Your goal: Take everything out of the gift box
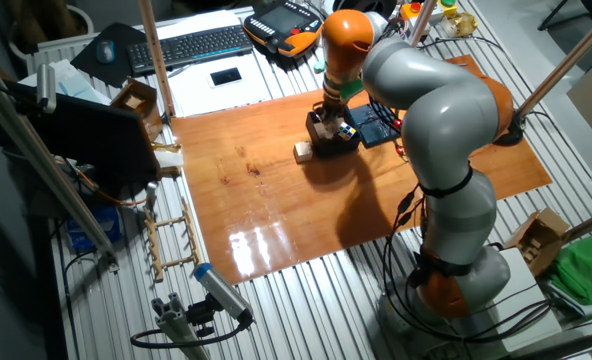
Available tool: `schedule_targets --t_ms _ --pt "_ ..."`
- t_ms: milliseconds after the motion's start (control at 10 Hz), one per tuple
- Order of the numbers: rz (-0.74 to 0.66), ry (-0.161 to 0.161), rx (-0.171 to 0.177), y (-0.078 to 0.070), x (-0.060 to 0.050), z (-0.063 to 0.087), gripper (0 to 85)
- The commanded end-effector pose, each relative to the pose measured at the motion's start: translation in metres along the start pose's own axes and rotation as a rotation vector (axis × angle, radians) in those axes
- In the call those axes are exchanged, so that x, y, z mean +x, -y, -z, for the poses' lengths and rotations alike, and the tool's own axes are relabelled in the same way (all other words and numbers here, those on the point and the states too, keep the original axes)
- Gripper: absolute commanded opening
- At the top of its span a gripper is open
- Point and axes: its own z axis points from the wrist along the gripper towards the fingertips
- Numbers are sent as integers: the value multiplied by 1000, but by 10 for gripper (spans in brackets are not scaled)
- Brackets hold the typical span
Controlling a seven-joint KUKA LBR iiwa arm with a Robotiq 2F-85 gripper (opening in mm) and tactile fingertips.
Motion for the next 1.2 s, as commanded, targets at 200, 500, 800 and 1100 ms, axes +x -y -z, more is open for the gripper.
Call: schedule_targets --t_ms 200,500,800,1100 --pt "-157 -9 1 -17 1 8 7" --pt "-290 -4 -1 -37 4 5 7" --pt "-405 8 -4 -50 6 0 7" --pt "-485 19 -14 -60 9 -4 7"
